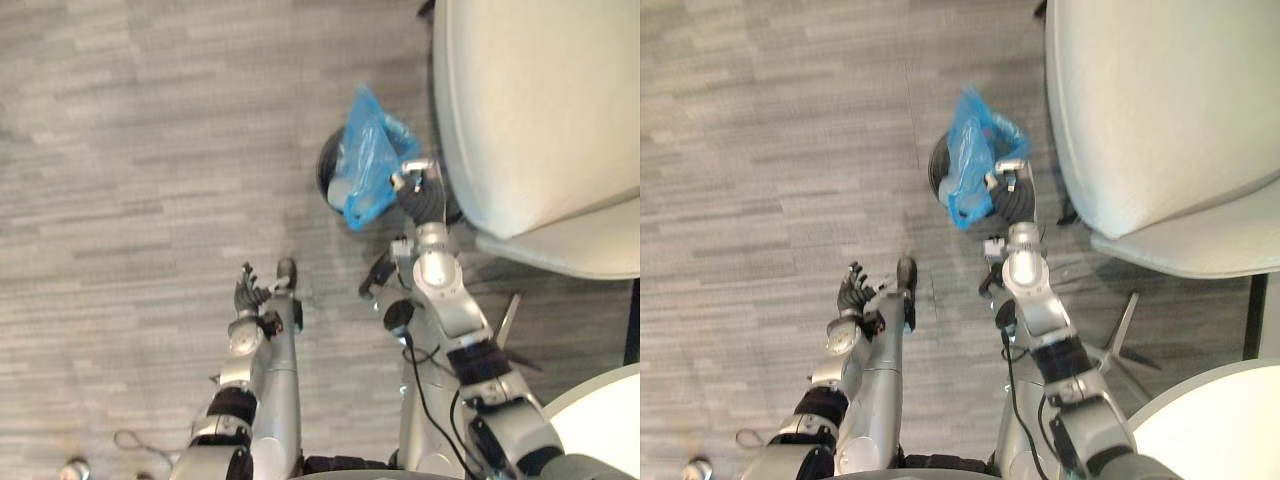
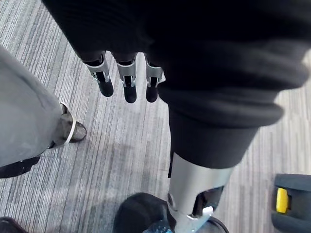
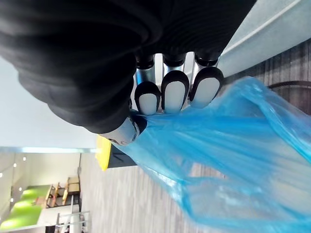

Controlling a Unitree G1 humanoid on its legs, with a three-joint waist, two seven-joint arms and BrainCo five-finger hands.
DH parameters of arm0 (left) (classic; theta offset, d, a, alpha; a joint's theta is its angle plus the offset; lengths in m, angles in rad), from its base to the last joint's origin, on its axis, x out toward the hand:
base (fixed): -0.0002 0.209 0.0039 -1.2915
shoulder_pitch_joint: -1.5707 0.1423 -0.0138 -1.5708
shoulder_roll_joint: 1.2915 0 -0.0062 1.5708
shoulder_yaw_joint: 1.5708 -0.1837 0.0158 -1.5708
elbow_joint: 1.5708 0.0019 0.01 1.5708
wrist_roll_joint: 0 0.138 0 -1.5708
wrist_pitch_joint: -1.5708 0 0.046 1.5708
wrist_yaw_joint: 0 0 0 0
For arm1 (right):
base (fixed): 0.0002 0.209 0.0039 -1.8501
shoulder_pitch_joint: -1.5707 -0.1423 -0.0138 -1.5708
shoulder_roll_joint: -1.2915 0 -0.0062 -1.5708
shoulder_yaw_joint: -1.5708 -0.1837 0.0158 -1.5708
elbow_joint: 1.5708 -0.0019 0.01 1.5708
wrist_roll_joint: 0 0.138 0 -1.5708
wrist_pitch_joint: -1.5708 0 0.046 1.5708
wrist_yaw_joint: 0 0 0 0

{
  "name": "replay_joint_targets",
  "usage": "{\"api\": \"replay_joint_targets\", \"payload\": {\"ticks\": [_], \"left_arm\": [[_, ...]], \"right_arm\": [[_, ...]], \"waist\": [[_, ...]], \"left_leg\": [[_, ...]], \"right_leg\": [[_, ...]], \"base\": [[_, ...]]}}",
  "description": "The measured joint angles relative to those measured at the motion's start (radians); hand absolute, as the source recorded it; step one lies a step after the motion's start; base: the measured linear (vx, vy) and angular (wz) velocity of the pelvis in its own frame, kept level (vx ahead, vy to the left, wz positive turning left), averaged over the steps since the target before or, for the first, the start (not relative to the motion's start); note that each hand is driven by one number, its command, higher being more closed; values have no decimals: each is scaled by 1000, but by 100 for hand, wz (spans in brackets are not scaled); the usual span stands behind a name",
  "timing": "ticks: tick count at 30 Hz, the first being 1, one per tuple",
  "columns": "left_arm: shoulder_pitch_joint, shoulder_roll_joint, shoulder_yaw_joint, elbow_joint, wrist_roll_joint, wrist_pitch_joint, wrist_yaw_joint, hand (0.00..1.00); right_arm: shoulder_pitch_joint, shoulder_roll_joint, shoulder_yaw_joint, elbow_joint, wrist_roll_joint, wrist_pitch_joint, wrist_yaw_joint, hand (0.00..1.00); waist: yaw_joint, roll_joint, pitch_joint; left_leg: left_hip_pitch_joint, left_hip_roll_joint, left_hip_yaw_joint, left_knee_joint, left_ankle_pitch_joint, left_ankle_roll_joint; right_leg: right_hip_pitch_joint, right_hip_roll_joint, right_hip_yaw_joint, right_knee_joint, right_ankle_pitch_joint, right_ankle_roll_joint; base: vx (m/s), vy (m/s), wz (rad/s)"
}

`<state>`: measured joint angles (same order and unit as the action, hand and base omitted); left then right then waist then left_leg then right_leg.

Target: Gather rubbish on tea table into small bin, then transfer packed bag to large trash can.

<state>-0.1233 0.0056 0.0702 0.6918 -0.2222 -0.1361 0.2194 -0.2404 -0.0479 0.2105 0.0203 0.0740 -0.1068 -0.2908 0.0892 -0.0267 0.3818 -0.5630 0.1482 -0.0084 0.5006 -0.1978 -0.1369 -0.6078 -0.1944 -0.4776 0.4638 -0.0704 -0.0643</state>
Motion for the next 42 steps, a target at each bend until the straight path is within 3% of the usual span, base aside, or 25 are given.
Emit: {"api": "replay_joint_targets", "payload": {"ticks": [3,4,8,9,10,11,13,14,15,16,17,18,20,22,23,25,26,28,29,31,33,34,38,42], "left_arm": [[67,20,-24,59,1,0,-4,0],[99,28,-36,85,1,0,-9,0],[129,47,-36,104,24,0,-24,0],[131,56,-28,104,35,0,-24,0],[133,59,-19,104,38,-4,-26,0],[135,79,-20,97,41,-7,-26,0],[144,101,-19,77,42,-7,-26,0],[163,110,-18,52,42,-7,-22,0],[194,103,-18,23,43,-8,-22,0],[205,96,-18,16,43,-8,-22,0],[223,80,-19,2,43,-9,-22,0],[226,50,-28,-5,43,-8,-24,0],[253,16,-53,-68,41,-9,-25,0],[285,16,-93,-138,41,-16,-28,0],[302,19,-112,-184,42,-20,-42,0],[323,18,-119,-265,44,-26,-49,0],[345,19,-117,-317,45,-29,-63,0],[351,19,-122,-407,50,-43,-68,0],[350,20,-126,-425,54,-49,-68,0],[334,30,-154,-481,75,-65,-68,0],[288,61,-195,-524,99,-72,-69,0],[239,91,-218,-534,128,-73,-67,0],[219,127,-229,-554,204,-73,-65,0],[159,144,-243,-554,262,-73,-63,0]], "right_arm": [[38,8,19,-12,7,-49,50,100],[27,5,24,-11,7,-62,76,100],[15,-3,24,-9,6,-76,104,100],[14,-5,24,-4,6,-75,118,100],[12,-16,25,-4,6,-75,122,100],[14,-17,22,-7,7,-80,127,100],[12,-19,22,-7,6,-82,140,100],[6,-20,34,-7,2,-86,141,100],[-11,-27,47,-7,0,-85,142,100],[-19,-34,55,-7,-4,-86,143,100],[-37,-56,64,-7,-4,-87,142,100],[-48,-85,57,-7,-3,-87,140,100],[-48,-132,32,-4,3,-87,139,100],[-49,-148,12,-4,6,-84,139,100],[-54,-151,4,-4,7,-84,141,100],[-83,-170,7,-4,7,-83,149,100],[-104,-182,17,-5,16,-83,163,100],[-137,-236,41,-14,39,-83,186,100],[-137,-246,40,-21,44,-83,192,100],[-137,-262,38,-50,57,-84,213,100],[-137,-260,35,-79,83,-84,236,100],[-137,-236,50,-86,97,-83,259,100],[-137,-181,184,-106,144,-83,321,100],[-169,-127,300,-140,173,-83,368,100]], "waist": [[-7,-17,-87],[-17,-18,-114],[-20,-22,-123],[-19,-20,-124],[-18,-18,-123],[-24,-23,-123],[-18,-36,-127],[-16,-38,-127],[-9,-29,-127],[4,-19,-128],[19,-4,-128],[18,26,-123],[21,45,-115],[24,45,-115],[26,42,-118],[20,46,-120],[7,52,-124],[1,74,-137],[-1,82,-142],[-27,113,-163],[-37,121,-174],[-35,102,-183],[-32,84,-217],[-31,67,-248]], "left_leg": [[142,-8,43,-130,30,9],[216,-7,80,-204,50,18],[279,-21,145,-220,54,23],[282,-14,152,-218,78,58],[290,-10,158,-225,84,66],[298,-17,143,-215,84,66],[296,-29,119,-198,84,67],[283,-43,91,-177,83,66],[276,-46,85,-175,83,66],[271,-43,86,-181,90,59],[253,-35,75,-196,120,51],[244,-24,45,-230,159,44],[253,-10,24,-299,217,8],[254,-14,21,-361,304,-33],[252,-30,17,-409,376,-61],[225,-34,80,-265,310,16],[230,-26,102,-158,241,48],[308,-4,108,-101,141,54],[335,-3,108,-120,124,54],[406,1,110,-270,107,45],[433,-2,108,-379,106,31],[436,-30,108,-407,120,26],[492,-60,123,-430,124,33],[509,-60,130,-434,125,33]], "right_leg": [[110,38,35,-135,51,24],[182,73,63,-257,120,35],[219,76,138,-316,195,56],[217,79,175,-323,238,91],[206,72,181,-238,176,90],[195,36,191,53,-9,93],[213,31,236,191,-105,131],[252,38,279,166,-144,149],[284,55,292,106,-168,137],[300,68,288,63,-169,135],[330,91,283,-37,-166,105],[351,111,250,-106,-121,79],[369,124,209,-149,-90,61],[364,118,174,-156,-76,38],[361,94,144,-174,-63,22],[355,67,122,-197,-32,15],[357,55,113,-222,-5,15],[358,51,109,-276,39,16],[358,52,103,-288,51,22],[358,58,73,-320,86,46],[357,57,47,-360,134,72],[369,47,50,-400,174,83],[434,35,76,-467,216,105],[453,51,91,-498,237,99]], "base": [[114,36,-40],[62,71,-57],[5,144,-57],[-52,174,-50],[-60,132,-9],[-17,23,26],[-70,-66,60],[-123,-162,62],[-115,-124,36],[-148,-89,-4],[-172,-66,5],[-184,-66,26],[-196,-65,59],[-209,-66,61],[-227,-22,60],[-222,-7,51],[-200,27,30],[-227,129,20],[-147,157,16],[-117,193,47],[-145,244,51],[-132,189,24],[-49,145,-3],[0,21,-11]]}}
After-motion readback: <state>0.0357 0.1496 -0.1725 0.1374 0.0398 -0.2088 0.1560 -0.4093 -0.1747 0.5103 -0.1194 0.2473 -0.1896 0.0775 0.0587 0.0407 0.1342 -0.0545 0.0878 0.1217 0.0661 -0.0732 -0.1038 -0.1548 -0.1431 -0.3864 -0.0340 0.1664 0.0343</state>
